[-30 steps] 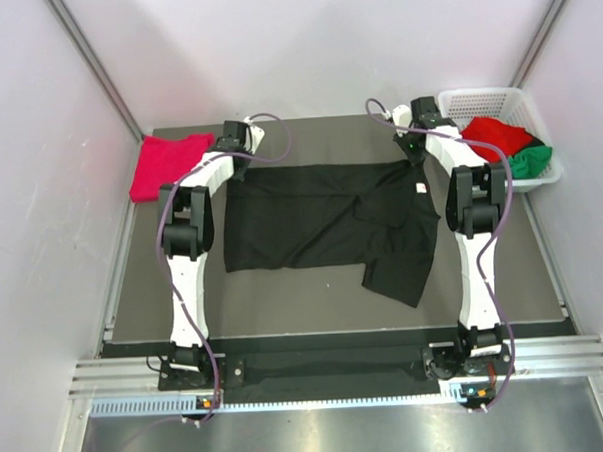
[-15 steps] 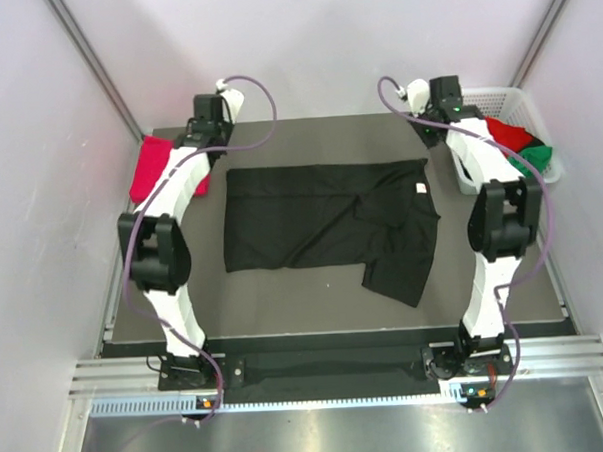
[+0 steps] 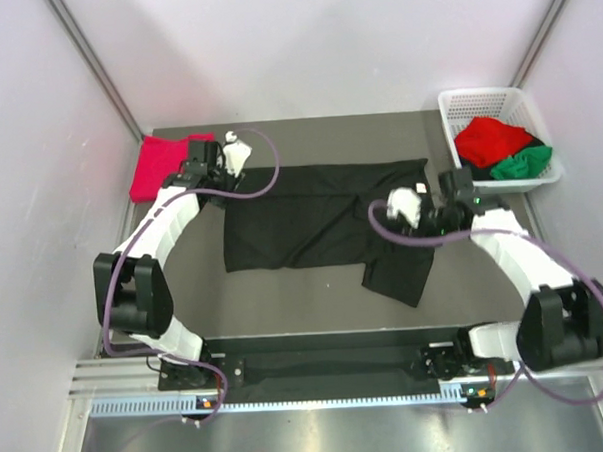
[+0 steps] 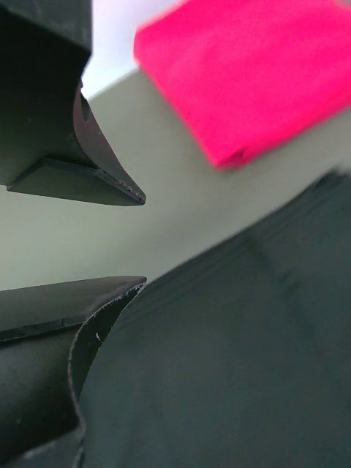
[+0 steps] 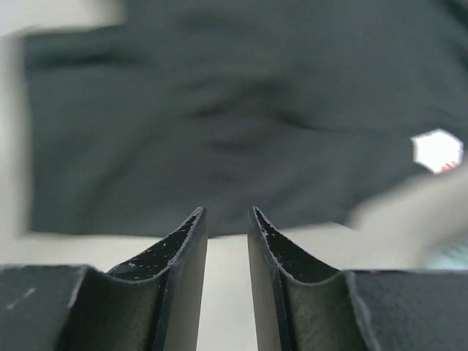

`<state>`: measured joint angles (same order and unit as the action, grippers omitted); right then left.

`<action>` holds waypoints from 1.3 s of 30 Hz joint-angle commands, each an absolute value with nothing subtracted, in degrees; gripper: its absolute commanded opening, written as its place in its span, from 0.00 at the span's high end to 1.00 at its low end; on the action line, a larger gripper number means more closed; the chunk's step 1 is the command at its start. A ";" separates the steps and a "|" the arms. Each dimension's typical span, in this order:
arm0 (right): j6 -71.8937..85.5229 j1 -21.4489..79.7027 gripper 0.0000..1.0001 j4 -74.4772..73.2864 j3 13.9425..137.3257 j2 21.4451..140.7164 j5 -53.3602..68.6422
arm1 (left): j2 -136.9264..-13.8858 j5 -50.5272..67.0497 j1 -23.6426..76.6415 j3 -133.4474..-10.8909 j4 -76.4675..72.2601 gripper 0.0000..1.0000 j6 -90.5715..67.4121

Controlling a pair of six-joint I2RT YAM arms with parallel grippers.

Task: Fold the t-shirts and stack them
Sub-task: Fold the tshirt

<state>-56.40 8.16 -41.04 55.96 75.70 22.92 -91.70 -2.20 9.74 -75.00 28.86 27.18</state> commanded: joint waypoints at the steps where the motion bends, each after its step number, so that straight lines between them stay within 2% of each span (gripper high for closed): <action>1: -70.30 12.65 0.70 -45.43 48.80 66.20 31.55 | -86.40 1.50 9.93 -69.81 27.61 0.51 28.92; 7: -77.08 22.39 0.69 -50.19 36.76 57.85 29.80 | -87.10 -5.09 9.93 -65.74 24.35 0.51 27.68; 12: -79.18 29.25 0.69 -50.72 32.18 58.18 27.51 | -91.58 -6.50 9.93 -67.50 23.99 0.52 27.16; 23: -80.07 30.23 0.64 -46.58 31.64 63.98 22.59 | -93.52 -7.56 9.93 -69.70 23.99 0.53 26.72; 39: -80.42 30.06 0.64 -49.30 30.50 57.40 20.83 | -93.69 -8.26 9.84 -68.20 23.20 0.53 28.30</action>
